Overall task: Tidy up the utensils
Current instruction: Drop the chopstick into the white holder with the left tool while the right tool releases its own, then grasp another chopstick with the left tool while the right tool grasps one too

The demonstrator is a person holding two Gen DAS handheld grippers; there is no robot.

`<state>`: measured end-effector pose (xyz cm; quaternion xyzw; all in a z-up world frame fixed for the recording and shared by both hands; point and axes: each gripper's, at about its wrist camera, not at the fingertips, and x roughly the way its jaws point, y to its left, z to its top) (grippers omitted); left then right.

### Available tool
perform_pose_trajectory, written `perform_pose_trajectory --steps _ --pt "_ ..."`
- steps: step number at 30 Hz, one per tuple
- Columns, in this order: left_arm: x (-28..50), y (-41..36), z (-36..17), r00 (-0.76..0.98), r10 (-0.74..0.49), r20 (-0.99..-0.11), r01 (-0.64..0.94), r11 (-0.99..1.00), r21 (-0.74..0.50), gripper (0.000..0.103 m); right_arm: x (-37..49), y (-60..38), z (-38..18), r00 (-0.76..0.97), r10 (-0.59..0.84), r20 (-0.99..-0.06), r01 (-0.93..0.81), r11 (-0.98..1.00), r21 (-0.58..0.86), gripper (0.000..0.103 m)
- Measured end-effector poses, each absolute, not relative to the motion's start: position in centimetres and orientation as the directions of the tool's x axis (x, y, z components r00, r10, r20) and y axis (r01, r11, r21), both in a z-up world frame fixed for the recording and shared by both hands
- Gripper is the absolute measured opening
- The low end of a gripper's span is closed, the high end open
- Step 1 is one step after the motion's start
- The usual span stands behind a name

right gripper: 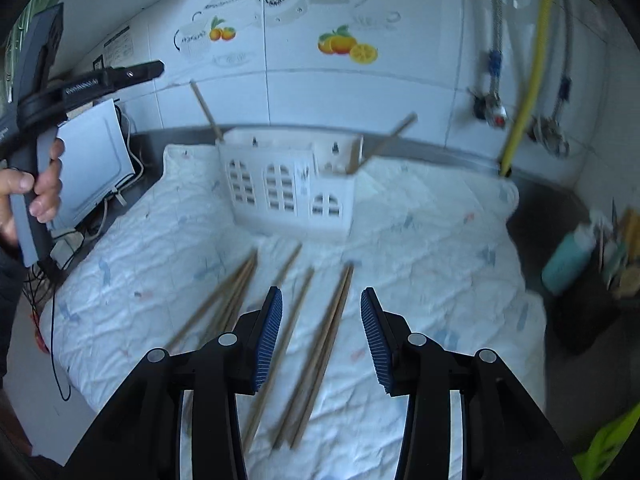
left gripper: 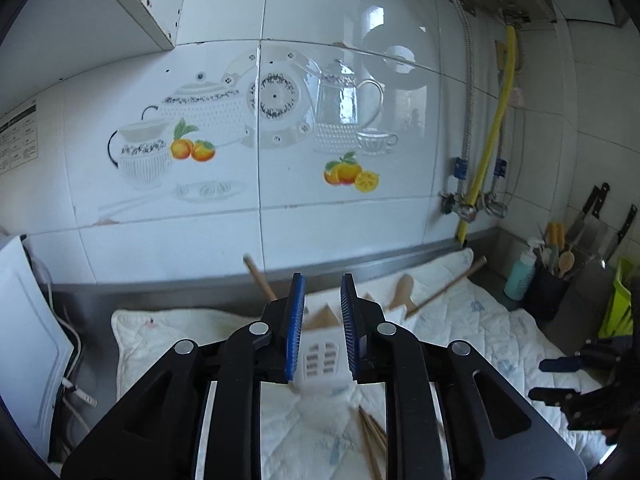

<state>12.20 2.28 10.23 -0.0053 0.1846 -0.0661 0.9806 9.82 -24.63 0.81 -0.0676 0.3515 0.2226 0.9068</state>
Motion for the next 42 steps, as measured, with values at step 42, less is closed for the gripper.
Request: perform_pose_trajectory --steps 42 --pt "3.4 -3.4 -11.8 0.684 -0.154 -0.713 0.162 0.985 -0.057 0.014 4.4 -24.7 -11.4 0.665 0.261 -0.700 -0.286 0.955 0.084 0.008"
